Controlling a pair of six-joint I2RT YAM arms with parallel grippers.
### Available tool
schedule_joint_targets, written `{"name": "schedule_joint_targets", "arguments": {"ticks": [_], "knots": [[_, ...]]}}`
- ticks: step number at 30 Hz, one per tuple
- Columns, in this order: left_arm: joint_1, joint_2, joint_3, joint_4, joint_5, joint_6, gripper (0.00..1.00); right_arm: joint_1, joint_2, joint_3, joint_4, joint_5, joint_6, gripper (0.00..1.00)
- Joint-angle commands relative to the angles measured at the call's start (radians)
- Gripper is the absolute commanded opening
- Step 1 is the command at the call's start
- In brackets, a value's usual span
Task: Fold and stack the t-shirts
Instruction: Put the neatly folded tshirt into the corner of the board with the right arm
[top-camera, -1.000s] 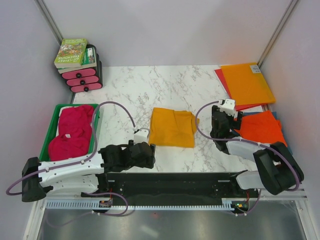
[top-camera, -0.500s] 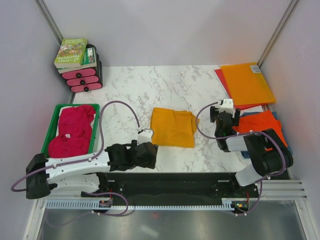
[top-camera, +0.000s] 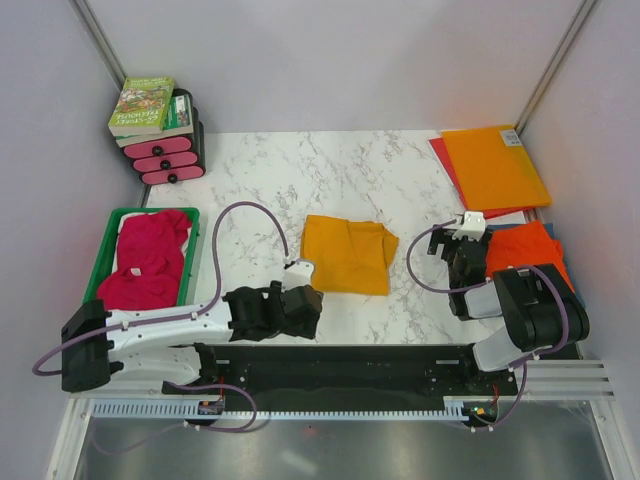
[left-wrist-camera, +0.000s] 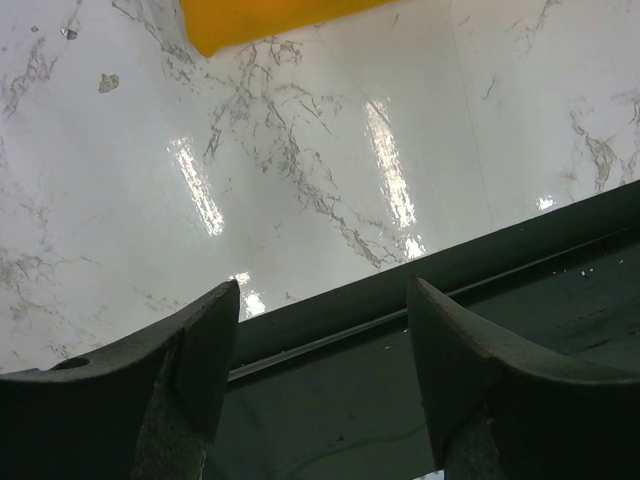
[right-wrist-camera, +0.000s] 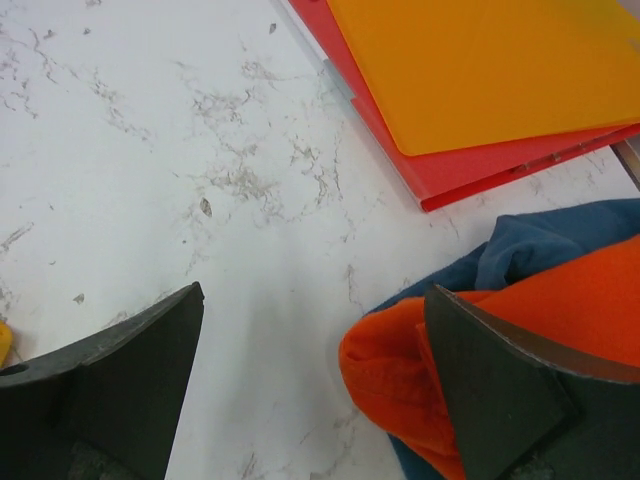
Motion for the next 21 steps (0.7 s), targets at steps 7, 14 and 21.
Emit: {"name": "schedule_joint_targets", "arguments": {"ticks": [7, 14, 21], "knots": [[-0.013, 0.087, 0.088, 0.05, -0.034, 0.022, 0.74, -0.016, -0.004, 0.029, 0.073, -0.08, 0.028, 0.98], [-0.013, 0.157, 0.159, 0.033, -0.125, 0.059, 0.75, -0.016, -0.003, 0.029, 0.073, -0.08, 0.028, 0.98], [-0.008, 0.315, 0.373, -0.166, -0.278, 0.001, 0.77, -0.014, -0.004, 0.029, 0.073, -0.079, 0.028, 0.98]]}}
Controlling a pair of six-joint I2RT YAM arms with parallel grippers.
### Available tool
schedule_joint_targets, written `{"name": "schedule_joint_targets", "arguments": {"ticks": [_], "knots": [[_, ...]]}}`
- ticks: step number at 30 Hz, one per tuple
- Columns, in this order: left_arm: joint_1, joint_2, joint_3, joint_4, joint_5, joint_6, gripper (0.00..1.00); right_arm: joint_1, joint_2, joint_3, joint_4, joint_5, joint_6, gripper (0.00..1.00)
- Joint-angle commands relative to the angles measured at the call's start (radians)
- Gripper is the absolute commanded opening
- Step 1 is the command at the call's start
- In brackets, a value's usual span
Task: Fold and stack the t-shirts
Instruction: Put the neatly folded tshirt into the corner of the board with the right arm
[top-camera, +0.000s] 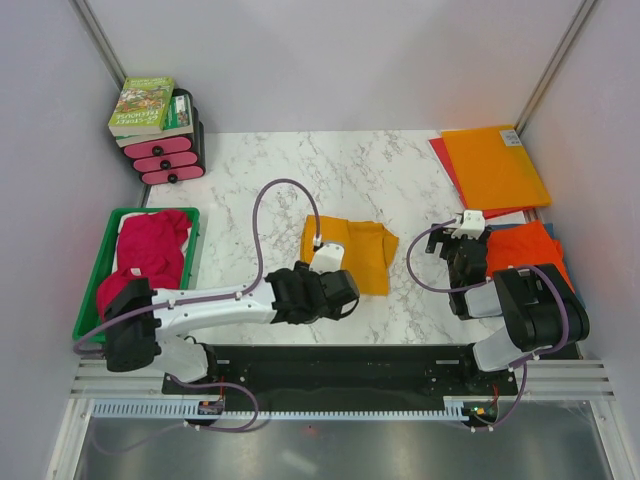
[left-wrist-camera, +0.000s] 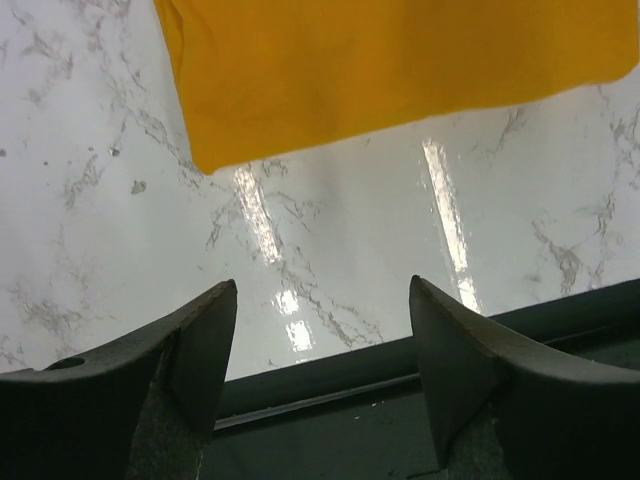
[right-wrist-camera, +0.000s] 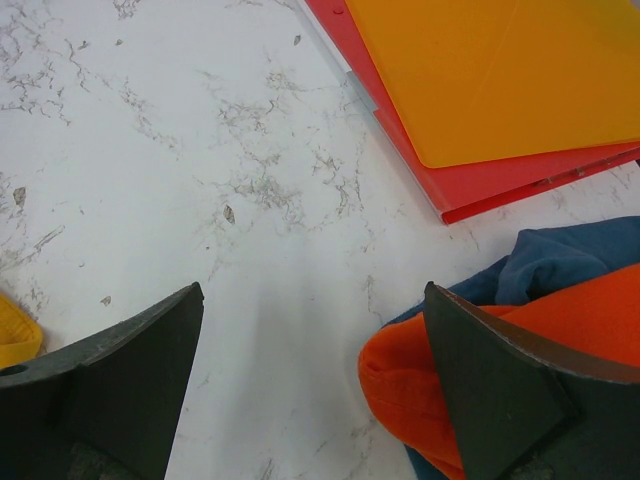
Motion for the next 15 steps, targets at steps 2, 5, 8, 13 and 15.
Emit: {"name": "schedule_joint_targets", "arguments": {"ticks": [2, 5, 8, 13, 15], "knots": [[0.017, 0.06, 0.145, -0.116, -0.143, -0.044, 0.79, -0.003, -0.004, 0.02, 0.051, -0.021, 0.017, 0.98], [0.071, 0.04, 0.182, -0.114, -0.099, -0.058, 0.8, -0.003, -0.003, 0.02, 0.053, -0.023, 0.017, 0.98], [0.12, 0.034, 0.213, -0.114, -0.054, -0.01, 0.81, -0.003, -0.003, 0.022, 0.051, -0.021, 0.017, 0.98], [0.209, 0.058, 0.247, -0.113, -0.028, 0.035, 0.88, -0.004, -0.046, 0.037, -0.023, -0.147, -0.044, 0.98], [0.252, 0.073, 0.257, -0.09, 0.006, 0.054, 0.92, -0.001, -0.154, 0.137, -0.216, -0.261, -0.111, 0.98]]}}
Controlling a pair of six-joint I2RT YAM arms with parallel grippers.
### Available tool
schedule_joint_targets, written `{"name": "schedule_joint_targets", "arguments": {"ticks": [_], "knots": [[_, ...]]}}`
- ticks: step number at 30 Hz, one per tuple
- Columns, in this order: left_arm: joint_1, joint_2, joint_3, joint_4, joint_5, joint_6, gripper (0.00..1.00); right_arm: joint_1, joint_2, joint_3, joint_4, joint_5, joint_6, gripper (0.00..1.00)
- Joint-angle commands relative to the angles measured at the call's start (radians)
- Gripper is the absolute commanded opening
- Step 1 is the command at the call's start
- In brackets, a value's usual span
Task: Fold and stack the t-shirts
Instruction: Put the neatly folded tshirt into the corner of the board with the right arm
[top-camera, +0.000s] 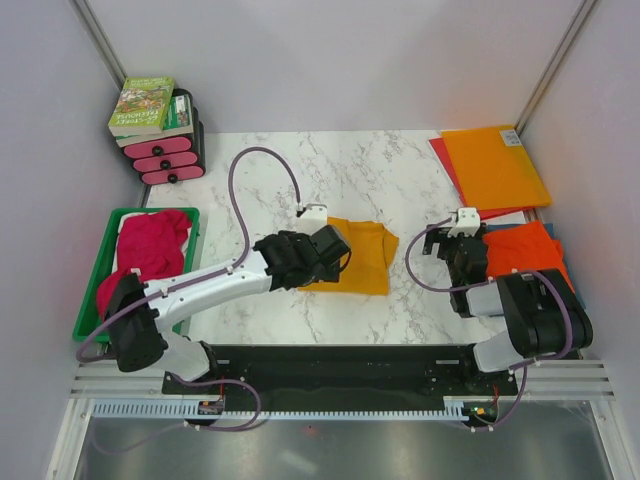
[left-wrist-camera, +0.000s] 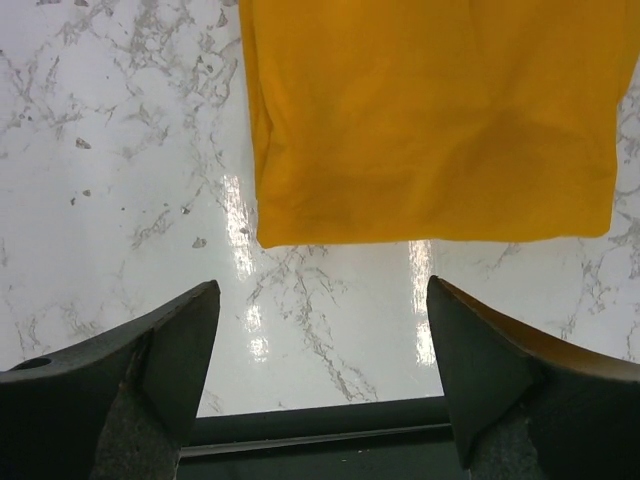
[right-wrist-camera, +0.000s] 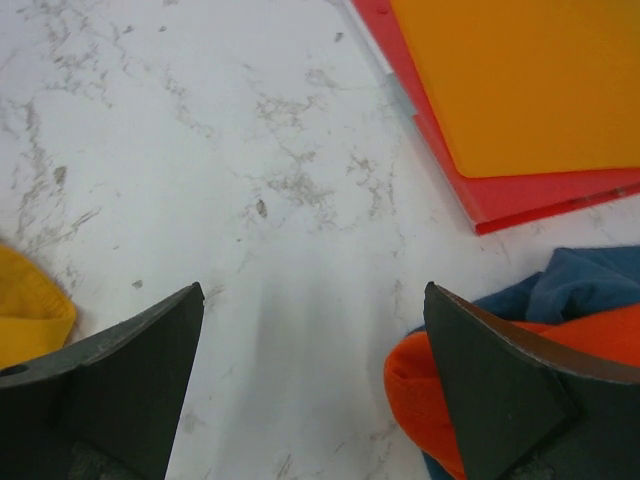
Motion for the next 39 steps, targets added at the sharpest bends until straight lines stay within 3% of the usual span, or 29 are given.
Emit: {"name": "schedule_joint_targets", "arguments": {"ticks": [1, 2, 3, 6, 10, 12, 13, 15, 17, 19, 20, 21, 24, 25, 26, 27, 29, 30, 31, 32, 34, 35, 39], "knots": [[0.105, 0.021, 0.052, 0.026, 0.042, 0.059, 0.93, 0.001, -0.162, 0.196, -0.473, -0.227, -0.099, 0.98], [0.119, 0.029, 0.05, 0.072, 0.062, 0.094, 0.94, 0.004, -0.168, 0.338, -0.602, -0.232, -0.084, 0.98], [0.134, 0.053, 0.055, 0.089, 0.073, 0.111, 0.94, 0.004, -0.153, 0.42, -0.857, -0.228, -0.066, 0.98], [0.171, 0.104, 0.087, 0.13, 0.084, 0.16, 0.96, 0.009, -0.092, 0.704, -1.246, -0.224, -0.117, 0.98], [0.217, 0.202, 0.119, 0.184, 0.108, 0.194, 0.96, 0.041, -0.117, 0.825, -1.364, -0.012, -0.318, 0.98], [0.243, 0.214, 0.103, 0.256, 0.16, 0.207, 0.94, 0.023, -0.15, 0.819, -1.308, 0.085, -0.255, 0.98], [0.249, 0.223, 0.09, 0.282, 0.177, 0.22, 0.93, -0.052, -0.151, 0.824, -1.317, 0.034, -0.151, 0.98], [0.271, 0.237, 0.066, 0.33, 0.231, 0.217, 0.88, -0.105, -0.078, 0.911, -1.515, -0.298, -0.144, 0.98], [0.275, 0.266, 0.063, 0.34, 0.254, 0.211, 0.84, -0.088, 0.025, 0.988, -1.64, -0.382, -0.133, 0.98], [0.278, 0.283, 0.06, 0.354, 0.265, 0.201, 0.74, -0.079, 0.018, 0.938, -1.6, -0.501, -0.112, 0.97], [0.28, 0.301, 0.061, 0.357, 0.279, 0.198, 0.69, -0.066, -0.014, 0.865, -1.56, -0.513, -0.095, 0.89], [0.283, 0.311, 0.064, 0.36, 0.285, 0.197, 0.55, -0.047, -0.024, 0.841, -1.503, -0.492, -0.084, 0.59], [0.284, 0.347, 0.07, 0.37, 0.305, 0.192, 0.35, 0.02, 0.002, 0.822, -1.498, -0.465, -0.053, 0.11], [0.284, 0.355, 0.07, 0.373, 0.317, 0.191, 0.29, 0.033, 0.011, 0.818, -1.498, -0.474, -0.041, 0.0], [0.284, 0.361, 0.069, 0.373, 0.32, 0.186, 0.24, 0.043, 0.022, 0.816, -1.496, -0.478, -0.032, 0.0], [0.284, 0.372, 0.064, 0.376, 0.325, 0.183, 0.15, 0.053, 0.025, 0.815, -1.496, -0.476, -0.024, 0.08], [0.284, 0.377, 0.049, 0.382, 0.334, 0.174, 0.1, 0.078, 0.017, 0.798, -1.48, -0.479, -0.012, 0.2], [0.286, 0.38, 0.041, 0.386, 0.334, 0.168, 0.06, 0.084, 0.011, 0.793, -1.473, -0.479, 0.006, 0.21], [0.286, 0.381, 0.026, 0.39, 0.334, 0.162, 0.05, 0.096, 0.007, 0.784, -1.469, -0.487, 0.014, 0.22], [0.286, 0.381, 0.02, 0.391, 0.335, 0.157, 0.04, 0.101, 0.005, 0.783, -1.469, -0.505, 0.013, 0.34], [0.288, 0.389, 0.001, 0.393, 0.337, 0.145, 0.02, 0.119, -0.001, 0.767, -1.469, -0.511, 0.013, 0.45], [0.289, 0.392, -0.003, 0.394, 0.337, 0.14, 0.02, 0.127, -0.006, 0.761, -1.466, -0.511, 0.013, 0.58], [0.288, 0.411, -0.019, 0.399, 0.348, 0.109, 0.02, 0.133, -0.016, 0.738, -1.466, -0.513, 0.04, 0.76]]}}
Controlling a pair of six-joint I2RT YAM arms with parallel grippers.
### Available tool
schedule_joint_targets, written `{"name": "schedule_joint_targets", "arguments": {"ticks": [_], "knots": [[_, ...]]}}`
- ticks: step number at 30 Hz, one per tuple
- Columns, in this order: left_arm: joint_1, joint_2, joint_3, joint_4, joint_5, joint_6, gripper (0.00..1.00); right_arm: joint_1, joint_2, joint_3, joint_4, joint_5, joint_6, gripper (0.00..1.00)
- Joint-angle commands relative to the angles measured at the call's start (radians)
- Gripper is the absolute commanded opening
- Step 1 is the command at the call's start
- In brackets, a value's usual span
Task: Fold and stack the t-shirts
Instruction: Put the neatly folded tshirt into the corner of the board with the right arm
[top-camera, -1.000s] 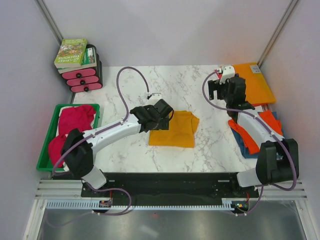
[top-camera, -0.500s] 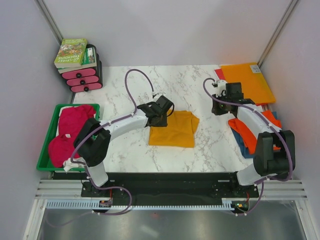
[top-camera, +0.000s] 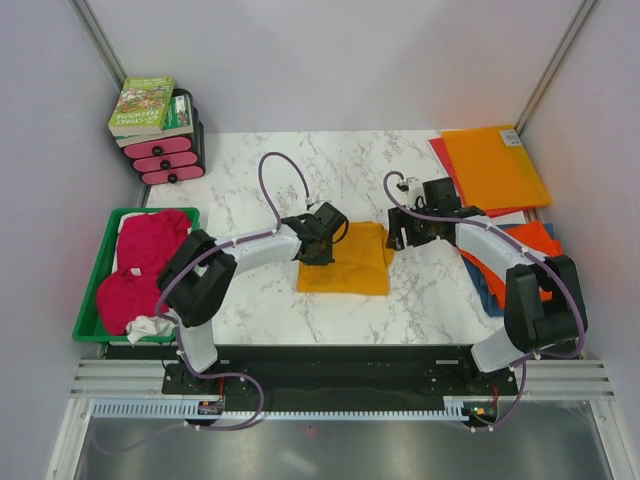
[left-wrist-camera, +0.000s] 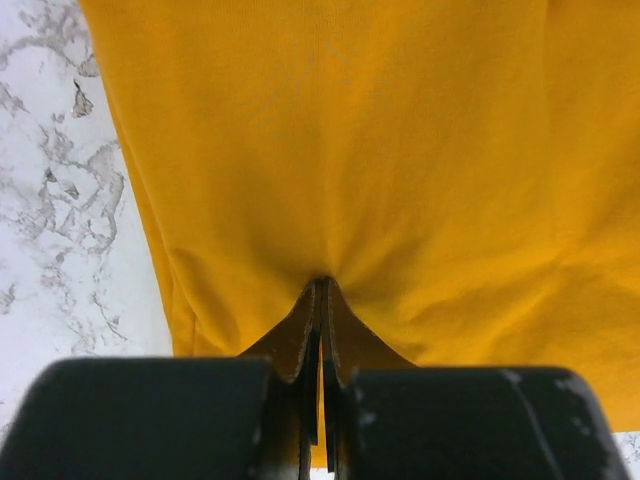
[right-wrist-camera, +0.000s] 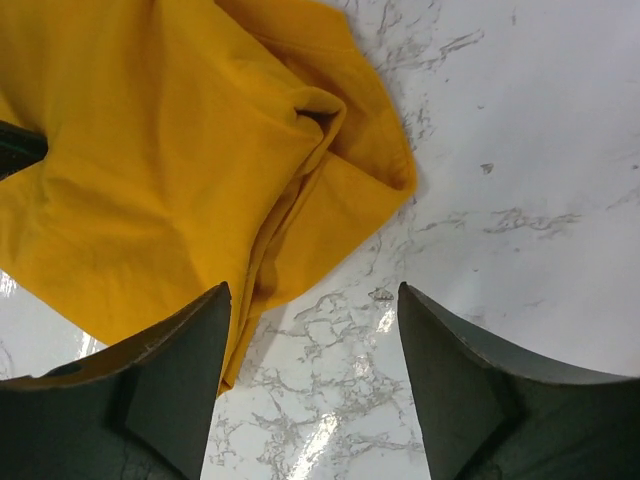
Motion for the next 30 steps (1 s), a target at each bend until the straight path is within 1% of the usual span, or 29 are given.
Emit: {"name": "schedule_joint_targets", "arguments": {"ticks": [1, 5, 9, 18, 26, 30], "knots": [[0.005, 0.033, -0.016, 0.028, 0.03, -0.061, 0.02, 0.011, -0.034, -0.028, 0.024, -0.031, 0.027, 0.77], [0.005, 0.081, -0.003, 0.044, 0.07, -0.09, 0.02, 0.011, -0.019, -0.039, 0.022, -0.031, 0.037, 0.86], [0.005, 0.118, 0.025, 0.056, 0.099, -0.113, 0.02, 0.011, 0.012, -0.037, 0.021, -0.027, 0.04, 0.9], [0.005, 0.131, 0.077, 0.056, 0.116, -0.11, 0.02, 0.015, 0.13, -0.022, 0.032, -0.047, 0.08, 0.89], [0.005, 0.129, 0.118, 0.056, 0.124, -0.104, 0.02, 0.015, 0.173, -0.036, 0.074, -0.016, 0.122, 0.89], [0.005, 0.134, 0.129, 0.056, 0.135, -0.101, 0.02, 0.015, 0.248, -0.01, 0.084, -0.022, 0.137, 0.87]]}}
